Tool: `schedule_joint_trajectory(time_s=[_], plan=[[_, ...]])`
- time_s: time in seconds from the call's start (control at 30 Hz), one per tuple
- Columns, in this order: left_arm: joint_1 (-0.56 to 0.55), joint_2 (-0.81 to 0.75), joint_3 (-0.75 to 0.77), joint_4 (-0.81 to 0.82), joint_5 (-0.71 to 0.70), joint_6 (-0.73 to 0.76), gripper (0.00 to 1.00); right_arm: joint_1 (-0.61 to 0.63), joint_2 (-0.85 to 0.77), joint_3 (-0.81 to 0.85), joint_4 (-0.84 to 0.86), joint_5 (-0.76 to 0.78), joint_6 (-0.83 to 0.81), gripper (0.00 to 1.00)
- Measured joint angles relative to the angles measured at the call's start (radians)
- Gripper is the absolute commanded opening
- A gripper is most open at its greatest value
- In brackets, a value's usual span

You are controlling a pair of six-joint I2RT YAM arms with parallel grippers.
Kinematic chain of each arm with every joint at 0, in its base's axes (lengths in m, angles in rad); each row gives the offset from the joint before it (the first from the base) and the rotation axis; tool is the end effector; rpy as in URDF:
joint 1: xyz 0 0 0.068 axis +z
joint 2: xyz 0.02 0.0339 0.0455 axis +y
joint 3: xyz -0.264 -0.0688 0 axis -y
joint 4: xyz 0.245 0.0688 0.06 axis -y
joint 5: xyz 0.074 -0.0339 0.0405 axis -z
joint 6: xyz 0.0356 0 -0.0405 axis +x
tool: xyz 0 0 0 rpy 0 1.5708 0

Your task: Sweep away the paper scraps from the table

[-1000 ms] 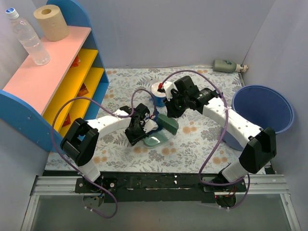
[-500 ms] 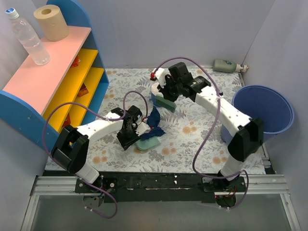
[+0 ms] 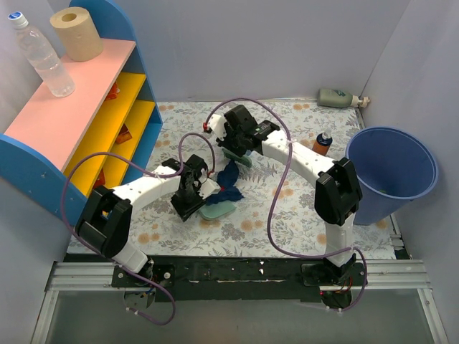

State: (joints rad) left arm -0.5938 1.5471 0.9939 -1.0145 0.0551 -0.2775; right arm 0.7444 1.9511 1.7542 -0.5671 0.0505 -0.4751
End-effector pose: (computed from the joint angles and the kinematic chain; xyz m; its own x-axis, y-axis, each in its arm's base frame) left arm 0.2095 -0.1438 0.1902 -0.9502 0.3114 0.0121 0.3104 0.9491 -0.0538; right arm 0.3315 0.3030 0.2938 -0.1552 -0.7641 -0.6261 -0.8106 0.4608 -0.3614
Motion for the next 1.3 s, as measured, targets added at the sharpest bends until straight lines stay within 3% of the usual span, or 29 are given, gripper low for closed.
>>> schedule_joint_trajectory(time_s=[0.4,0.83,1.3], plan=[[0.001,0.102,0.044,0.091,0.014,-0.027,0.0,0.006,-0.168,-0.212,-0.024,-0.134,0.158,0.01],[0.001,0.06,-0.034,0.231,0.14,-0.023,0.0,-0.005,-0.223,-0.164,-0.029,-0.173,0.249,0.01],[0.001,-0.04,-0.089,0.342,0.171,0.016,0.0,-0.017,-0.214,-0.126,-0.029,-0.217,0.263,0.01]])
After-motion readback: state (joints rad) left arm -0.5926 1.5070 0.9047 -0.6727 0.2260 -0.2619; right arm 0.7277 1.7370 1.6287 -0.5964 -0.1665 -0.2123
